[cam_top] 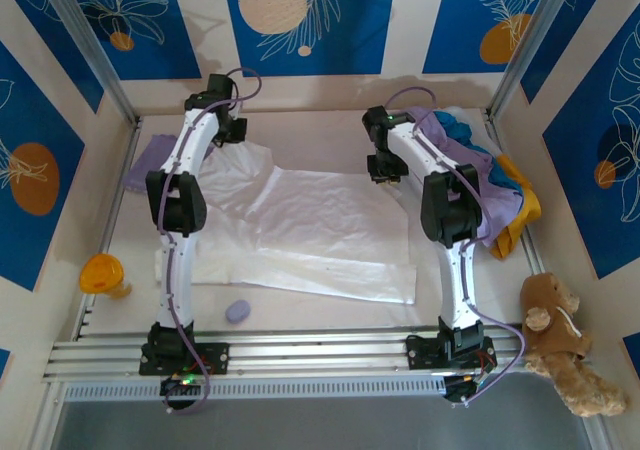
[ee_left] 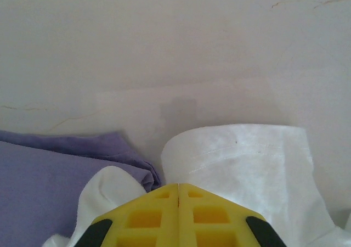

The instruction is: Fold and stack the t-shirts

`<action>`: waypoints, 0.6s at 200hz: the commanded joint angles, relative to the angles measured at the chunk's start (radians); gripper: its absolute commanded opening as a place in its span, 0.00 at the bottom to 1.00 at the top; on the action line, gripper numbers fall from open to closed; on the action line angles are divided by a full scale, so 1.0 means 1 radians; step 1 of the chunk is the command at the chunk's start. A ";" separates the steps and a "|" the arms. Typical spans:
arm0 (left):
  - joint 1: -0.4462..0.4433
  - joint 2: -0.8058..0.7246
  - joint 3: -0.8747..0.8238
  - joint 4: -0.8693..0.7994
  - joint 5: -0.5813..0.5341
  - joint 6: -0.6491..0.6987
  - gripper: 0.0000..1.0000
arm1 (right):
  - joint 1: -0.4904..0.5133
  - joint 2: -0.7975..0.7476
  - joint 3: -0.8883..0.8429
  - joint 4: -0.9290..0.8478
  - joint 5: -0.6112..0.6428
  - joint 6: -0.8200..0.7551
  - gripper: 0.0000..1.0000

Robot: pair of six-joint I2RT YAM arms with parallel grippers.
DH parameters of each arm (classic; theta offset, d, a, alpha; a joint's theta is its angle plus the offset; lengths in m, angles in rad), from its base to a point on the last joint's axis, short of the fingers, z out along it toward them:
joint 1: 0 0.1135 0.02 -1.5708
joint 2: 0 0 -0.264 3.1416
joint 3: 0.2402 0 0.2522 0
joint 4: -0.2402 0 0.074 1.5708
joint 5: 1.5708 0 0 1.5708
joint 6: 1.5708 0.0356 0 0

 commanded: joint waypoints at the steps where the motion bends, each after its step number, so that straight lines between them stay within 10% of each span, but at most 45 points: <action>1: 0.009 -0.048 -0.008 -0.021 0.023 -0.012 0.00 | -0.001 0.042 0.042 -0.027 0.058 -0.049 0.20; 120: 0.010 -0.072 -0.010 -0.027 0.028 -0.004 0.00 | 0.027 0.080 0.060 -0.001 0.168 -0.184 0.26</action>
